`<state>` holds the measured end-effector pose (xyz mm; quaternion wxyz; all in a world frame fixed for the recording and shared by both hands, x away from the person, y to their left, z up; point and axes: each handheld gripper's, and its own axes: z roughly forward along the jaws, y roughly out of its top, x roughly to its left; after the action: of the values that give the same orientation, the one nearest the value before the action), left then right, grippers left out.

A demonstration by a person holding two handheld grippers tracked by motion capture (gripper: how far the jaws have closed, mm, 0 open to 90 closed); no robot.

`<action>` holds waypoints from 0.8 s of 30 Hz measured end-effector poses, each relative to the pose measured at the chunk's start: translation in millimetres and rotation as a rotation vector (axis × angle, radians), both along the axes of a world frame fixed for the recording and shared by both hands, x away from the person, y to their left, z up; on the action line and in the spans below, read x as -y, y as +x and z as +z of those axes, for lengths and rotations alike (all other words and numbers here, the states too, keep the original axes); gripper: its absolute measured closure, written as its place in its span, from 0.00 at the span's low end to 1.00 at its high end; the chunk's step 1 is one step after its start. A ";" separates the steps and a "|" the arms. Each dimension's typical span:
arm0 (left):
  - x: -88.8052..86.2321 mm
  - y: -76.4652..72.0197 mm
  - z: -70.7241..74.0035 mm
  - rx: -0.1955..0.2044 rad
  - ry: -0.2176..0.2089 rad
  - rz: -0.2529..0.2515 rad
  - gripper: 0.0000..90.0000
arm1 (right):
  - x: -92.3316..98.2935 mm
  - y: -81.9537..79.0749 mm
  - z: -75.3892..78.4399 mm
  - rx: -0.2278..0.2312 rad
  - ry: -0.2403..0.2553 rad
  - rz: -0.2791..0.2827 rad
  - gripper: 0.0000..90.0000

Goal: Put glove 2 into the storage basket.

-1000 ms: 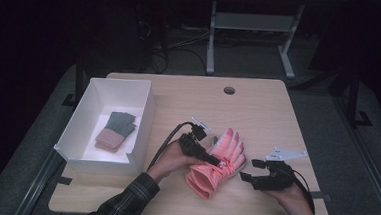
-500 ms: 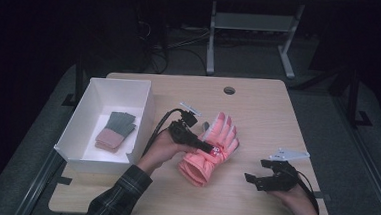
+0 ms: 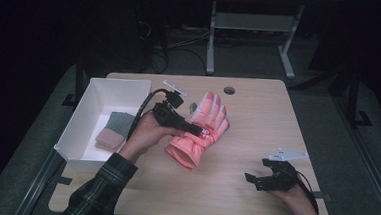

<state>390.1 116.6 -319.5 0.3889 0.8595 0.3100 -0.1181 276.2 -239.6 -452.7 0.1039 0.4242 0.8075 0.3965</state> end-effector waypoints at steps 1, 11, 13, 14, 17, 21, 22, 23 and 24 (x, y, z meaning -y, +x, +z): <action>-3.6 0.4 4.9 0.005 0.005 0.006 0.69 | 0.1 0.0 0.1 0.005 -0.005 -0.005 0.09; -48.1 1.5 46.8 0.060 -0.002 0.063 0.69 | -1.0 0.6 -2.0 0.013 -0.023 -0.003 0.08; -58.2 0.5 53.4 0.070 -0.007 0.090 0.69 | -1.1 0.6 -2.2 0.010 -0.029 -0.003 0.08; -65.1 0.4 57.0 0.074 -0.012 0.102 0.69 | -1.2 0.6 -2.4 0.009 -0.031 -0.005 0.08; -79.8 0.4 63.0 0.089 -0.014 0.126 0.69 | -1.0 0.9 -2.6 0.009 -0.031 -0.005 0.08; -103.7 -2.0 69.6 0.099 -0.016 0.180 0.69 | -1.0 1.0 -3.2 0.011 -0.034 -0.006 0.08; -107.9 -2.3 70.3 0.104 -0.013 0.191 0.69 | -1.0 1.1 -3.4 0.011 -0.034 -0.005 0.08; -113.9 -2.6 70.8 0.107 -0.012 0.205 0.69 | -1.0 1.2 -3.6 0.011 -0.033 -0.005 0.08; -121.6 -2.6 71.1 0.107 -0.016 0.222 0.69 | -1.1 1.3 -3.9 0.011 -0.034 -0.004 0.08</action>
<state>387.5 238.2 -248.4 0.4225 0.8218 0.3811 -0.0307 277.5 -238.4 -456.6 0.1163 0.4217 0.8128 0.3847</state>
